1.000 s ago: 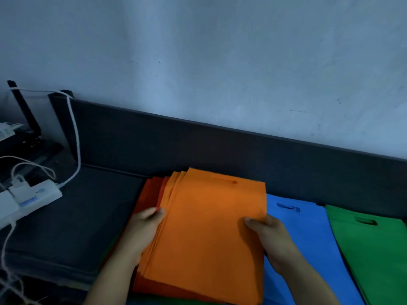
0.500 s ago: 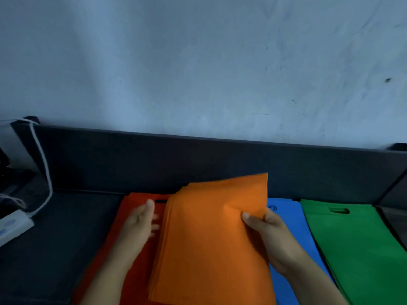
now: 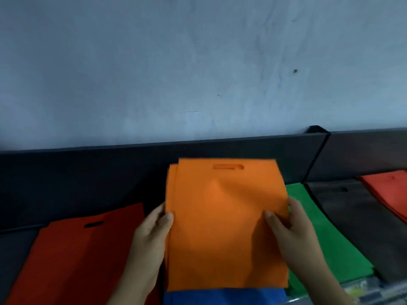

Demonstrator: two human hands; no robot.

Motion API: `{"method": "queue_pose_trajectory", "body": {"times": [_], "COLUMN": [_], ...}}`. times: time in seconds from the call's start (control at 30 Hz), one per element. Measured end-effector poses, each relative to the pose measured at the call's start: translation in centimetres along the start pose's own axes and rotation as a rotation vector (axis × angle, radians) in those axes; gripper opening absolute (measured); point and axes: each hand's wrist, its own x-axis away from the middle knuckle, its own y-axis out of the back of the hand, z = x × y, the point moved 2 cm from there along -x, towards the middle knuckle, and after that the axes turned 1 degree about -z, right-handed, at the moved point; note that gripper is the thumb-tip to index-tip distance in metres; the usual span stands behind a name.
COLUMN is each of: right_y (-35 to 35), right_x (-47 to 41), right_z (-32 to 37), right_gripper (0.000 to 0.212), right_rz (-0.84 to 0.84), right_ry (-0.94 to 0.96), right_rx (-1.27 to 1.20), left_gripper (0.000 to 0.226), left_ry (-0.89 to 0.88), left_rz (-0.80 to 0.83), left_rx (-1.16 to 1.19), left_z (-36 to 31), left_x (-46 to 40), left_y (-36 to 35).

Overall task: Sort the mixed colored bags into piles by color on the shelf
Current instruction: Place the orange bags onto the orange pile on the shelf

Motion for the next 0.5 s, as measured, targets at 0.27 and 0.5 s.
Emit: {"method": "queue_pose_trajectory", "body": {"times": [0.27, 0.5], "right_y": [11.0, 23.3], "right_x": [-3.7, -6.9], "right_z": [-7.2, -12.4], "right_gripper": [0.006, 0.013], "right_rz": [-0.003, -0.039], "right_ry": [-0.32, -0.374], "right_rx": [0.036, -0.202], "left_gripper": [0.033, 0.024], "left_ry": [-0.074, -0.072], "left_rz": [-0.005, 0.103], "left_rx": [-0.308, -0.043], "left_z": [0.0, -2.0], "left_x": [0.1, 2.8], "left_y": [-14.2, -28.2]}}
